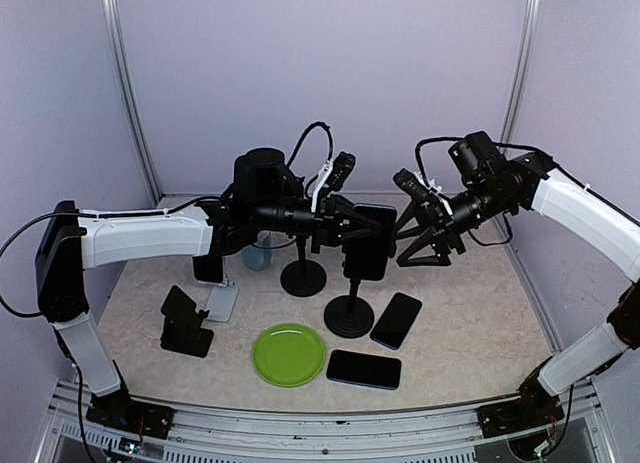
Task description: Place the phone on the phone stand
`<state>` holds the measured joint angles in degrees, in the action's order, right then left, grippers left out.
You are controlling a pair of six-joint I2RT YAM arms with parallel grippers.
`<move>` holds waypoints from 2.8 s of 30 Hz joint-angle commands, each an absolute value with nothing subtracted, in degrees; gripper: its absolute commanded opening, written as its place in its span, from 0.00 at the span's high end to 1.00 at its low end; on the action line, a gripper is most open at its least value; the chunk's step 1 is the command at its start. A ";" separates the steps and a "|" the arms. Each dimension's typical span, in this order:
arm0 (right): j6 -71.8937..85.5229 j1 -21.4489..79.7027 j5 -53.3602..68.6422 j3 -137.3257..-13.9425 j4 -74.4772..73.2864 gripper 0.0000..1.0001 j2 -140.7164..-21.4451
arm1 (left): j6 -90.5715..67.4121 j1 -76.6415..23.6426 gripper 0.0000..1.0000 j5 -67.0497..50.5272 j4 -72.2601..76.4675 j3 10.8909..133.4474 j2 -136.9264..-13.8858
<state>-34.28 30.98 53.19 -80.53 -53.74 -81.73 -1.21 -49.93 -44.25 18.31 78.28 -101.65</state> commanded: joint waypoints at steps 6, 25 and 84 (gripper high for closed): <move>-29.86 31.10 52.21 -87.13 -52.89 0.30 -83.11 | -10.00 -50.01 1.00 -43.02 19.41 81.59 -103.17; -26.89 31.29 53.94 -89.44 -51.26 0.94 -84.51 | -12.18 -53.35 0.68 -38.10 12.33 84.64 -101.75; -31.35 18.83 58.96 -108.95 -44.77 1.00 -98.77 | -5.17 -54.93 0.40 -16.42 6.64 61.91 -71.60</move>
<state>-34.17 23.24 58.04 -104.14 -54.43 -97.12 -5.50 -54.74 -17.04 6.28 63.00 -73.60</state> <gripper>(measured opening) 0.083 0.605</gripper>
